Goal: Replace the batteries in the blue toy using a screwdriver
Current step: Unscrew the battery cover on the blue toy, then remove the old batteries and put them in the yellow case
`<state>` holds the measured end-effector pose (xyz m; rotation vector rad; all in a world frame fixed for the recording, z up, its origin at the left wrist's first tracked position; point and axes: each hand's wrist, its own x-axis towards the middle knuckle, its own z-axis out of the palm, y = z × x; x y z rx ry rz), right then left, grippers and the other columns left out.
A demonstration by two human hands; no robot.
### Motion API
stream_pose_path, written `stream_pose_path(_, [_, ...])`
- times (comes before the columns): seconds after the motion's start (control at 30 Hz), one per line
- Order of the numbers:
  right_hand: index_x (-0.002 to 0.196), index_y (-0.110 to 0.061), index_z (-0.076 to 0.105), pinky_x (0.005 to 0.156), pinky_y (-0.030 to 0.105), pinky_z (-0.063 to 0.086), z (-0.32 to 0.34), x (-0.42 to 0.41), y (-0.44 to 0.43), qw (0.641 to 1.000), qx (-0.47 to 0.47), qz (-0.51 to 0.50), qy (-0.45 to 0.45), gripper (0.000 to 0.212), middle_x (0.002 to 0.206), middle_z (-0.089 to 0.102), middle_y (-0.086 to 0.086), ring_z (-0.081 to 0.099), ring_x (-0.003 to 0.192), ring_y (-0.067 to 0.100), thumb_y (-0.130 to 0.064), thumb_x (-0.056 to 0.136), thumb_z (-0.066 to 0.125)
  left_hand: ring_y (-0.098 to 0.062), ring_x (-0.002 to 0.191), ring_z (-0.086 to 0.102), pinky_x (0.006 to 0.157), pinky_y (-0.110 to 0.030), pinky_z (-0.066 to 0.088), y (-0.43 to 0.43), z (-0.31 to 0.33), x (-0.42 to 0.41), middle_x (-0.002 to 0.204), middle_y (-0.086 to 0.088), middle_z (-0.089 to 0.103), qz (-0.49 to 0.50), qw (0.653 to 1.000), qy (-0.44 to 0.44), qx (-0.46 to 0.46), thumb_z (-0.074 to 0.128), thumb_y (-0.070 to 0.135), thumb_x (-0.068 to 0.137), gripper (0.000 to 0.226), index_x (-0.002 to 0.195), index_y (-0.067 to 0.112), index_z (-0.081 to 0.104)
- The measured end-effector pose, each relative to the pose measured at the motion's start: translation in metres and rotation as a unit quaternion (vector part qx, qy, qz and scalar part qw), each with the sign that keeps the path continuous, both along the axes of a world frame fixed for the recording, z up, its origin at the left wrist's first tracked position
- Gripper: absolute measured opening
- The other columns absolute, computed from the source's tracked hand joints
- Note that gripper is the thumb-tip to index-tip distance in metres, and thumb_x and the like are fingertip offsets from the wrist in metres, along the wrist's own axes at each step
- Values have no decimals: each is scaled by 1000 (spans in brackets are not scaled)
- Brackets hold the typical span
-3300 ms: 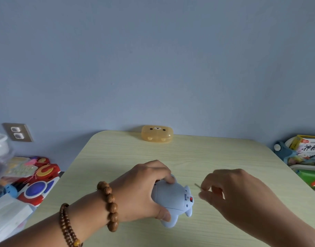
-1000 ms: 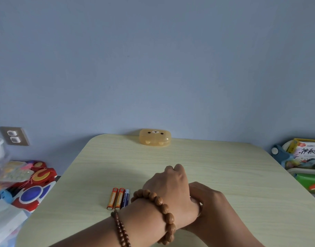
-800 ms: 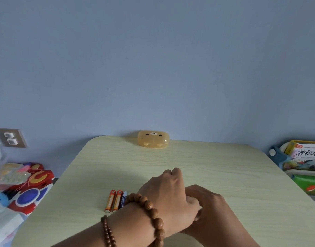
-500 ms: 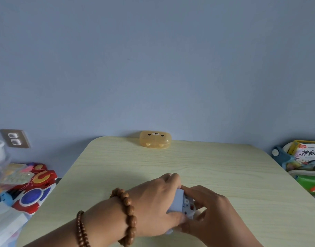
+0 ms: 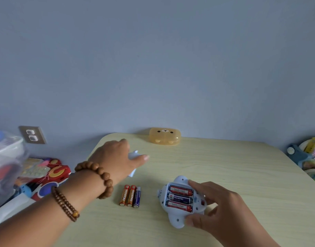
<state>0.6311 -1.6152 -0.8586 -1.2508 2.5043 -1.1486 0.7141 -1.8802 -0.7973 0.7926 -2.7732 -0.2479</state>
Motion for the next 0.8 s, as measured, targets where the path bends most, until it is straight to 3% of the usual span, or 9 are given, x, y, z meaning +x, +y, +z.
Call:
stream_pose_path(0.17, [133,-34,60,62,9,50,0,0,1,1000,1,5,-12,81,102,65,-26,60,97,-5,-35,59,93,-23,83,61,66,-30,48,-38,-26,13,86,0,56,87,989,-105,-59,45,79,82,62,89,17,48])
stream_pose_path(0.4, [132,-39,58,64,10,50,4,1,1,999,-2,9,-31,80,107,59,-35,59,98,-5,-36,60,92,-17,83,60,66,-29,47,-41,-33,22,87,3,55,68,980,-184,-38,47,83,78,67,93,18,45])
stream_pose_path(0.6, [133,-39,57,64,9,51,5,3,2,999,-3,3,-48,81,105,64,-29,59,100,-7,-33,60,92,-14,79,59,62,-26,42,-41,-37,24,87,3,57,63,977,-203,-17,50,86,73,72,95,18,45])
stream_pose_path(0.8, [132,-37,60,64,8,50,7,1,2,998,9,-5,-60,79,100,69,-19,58,97,-10,-30,60,93,-14,84,59,66,-25,43,-38,-33,21,89,3,55,67,973,-222,-20,49,86,73,74,96,17,42])
